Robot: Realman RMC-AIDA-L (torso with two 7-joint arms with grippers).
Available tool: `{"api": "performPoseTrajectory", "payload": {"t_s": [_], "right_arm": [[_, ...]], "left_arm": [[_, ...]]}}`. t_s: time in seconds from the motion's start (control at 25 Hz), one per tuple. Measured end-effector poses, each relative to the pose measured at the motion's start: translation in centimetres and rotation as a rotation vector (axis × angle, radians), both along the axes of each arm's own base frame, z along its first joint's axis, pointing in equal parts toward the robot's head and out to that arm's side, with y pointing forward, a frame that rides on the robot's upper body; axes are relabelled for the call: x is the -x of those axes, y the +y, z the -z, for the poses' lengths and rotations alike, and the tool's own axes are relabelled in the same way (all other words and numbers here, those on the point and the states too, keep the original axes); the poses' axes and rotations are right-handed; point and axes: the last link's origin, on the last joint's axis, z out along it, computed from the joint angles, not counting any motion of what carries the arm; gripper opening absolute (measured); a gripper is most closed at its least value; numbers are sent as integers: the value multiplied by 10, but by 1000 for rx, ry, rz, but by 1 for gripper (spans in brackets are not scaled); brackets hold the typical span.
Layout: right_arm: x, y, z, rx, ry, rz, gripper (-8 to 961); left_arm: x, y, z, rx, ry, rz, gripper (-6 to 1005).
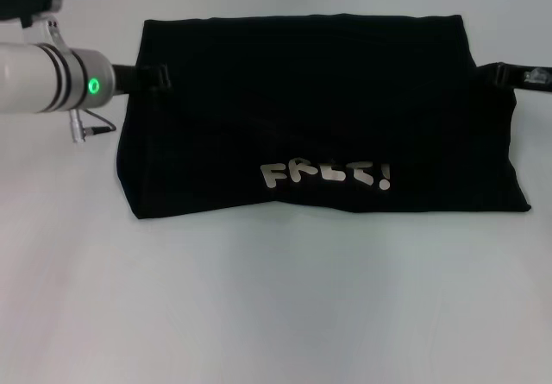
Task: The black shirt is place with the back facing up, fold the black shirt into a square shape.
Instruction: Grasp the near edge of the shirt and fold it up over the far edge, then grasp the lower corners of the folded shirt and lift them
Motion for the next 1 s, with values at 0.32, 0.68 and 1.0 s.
{"api": "performPoseTrajectory", "payload": {"t_s": [0.32, 0.68, 1.0], "right_arm": [[12, 1, 6, 86, -49, -47, 75], [44, 5, -40, 176, 132, -13, 430], [53, -4, -53, 272, 196, 34, 624]], "left_arm": [[-13, -1, 4, 71, -8, 21, 119], [-10, -31, -55, 189, -243, -71, 283], [34, -58, -62, 270, -282, -153, 572]]}}
